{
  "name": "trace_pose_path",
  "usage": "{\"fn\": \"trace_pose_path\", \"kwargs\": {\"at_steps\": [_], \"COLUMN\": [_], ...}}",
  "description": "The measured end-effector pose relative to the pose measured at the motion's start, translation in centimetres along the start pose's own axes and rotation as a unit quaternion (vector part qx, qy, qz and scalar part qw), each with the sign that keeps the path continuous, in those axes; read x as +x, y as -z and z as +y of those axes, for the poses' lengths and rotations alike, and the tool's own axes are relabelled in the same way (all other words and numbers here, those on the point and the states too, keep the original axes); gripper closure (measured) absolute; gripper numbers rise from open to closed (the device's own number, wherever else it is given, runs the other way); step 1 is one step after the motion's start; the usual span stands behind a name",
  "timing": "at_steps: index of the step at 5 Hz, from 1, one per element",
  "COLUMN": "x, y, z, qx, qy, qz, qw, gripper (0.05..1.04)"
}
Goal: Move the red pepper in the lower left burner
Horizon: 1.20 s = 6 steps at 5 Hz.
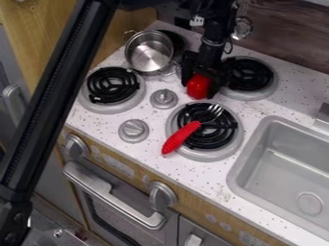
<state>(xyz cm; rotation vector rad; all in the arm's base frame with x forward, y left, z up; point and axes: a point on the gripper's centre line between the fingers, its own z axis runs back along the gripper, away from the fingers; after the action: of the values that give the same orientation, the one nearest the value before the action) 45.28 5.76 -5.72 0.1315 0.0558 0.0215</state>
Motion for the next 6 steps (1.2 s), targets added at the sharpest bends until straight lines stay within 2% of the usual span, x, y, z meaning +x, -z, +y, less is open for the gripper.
{"fn": "trace_pose_path", "kwargs": {"at_steps": [1, 2, 3, 4, 5, 6], "x": [-0.1, -0.9, -0.7, -2.6, -4.6, -5.2], "y": [0.4, -0.6, -4.6, -4.8, -4.6, -3.0], "z": [-0.1, 0.8, 3.0, 8.3, 12.7, 15.3], "qx": [-0.029, -0.011, -0.011, 0.001, 0.001, -0.018], "qy": [0.0, 0.008, 0.004, -0.037, -0.084, -0.101], "qz": [-0.006, -0.021, -0.059, -0.044, -0.015, 0.01], "qw": [0.9996, 0.9997, 0.9982, 0.9983, 0.9963, 0.9947], "gripper": [0.256, 0.256, 0.256, 0.256, 0.256, 0.256]}}
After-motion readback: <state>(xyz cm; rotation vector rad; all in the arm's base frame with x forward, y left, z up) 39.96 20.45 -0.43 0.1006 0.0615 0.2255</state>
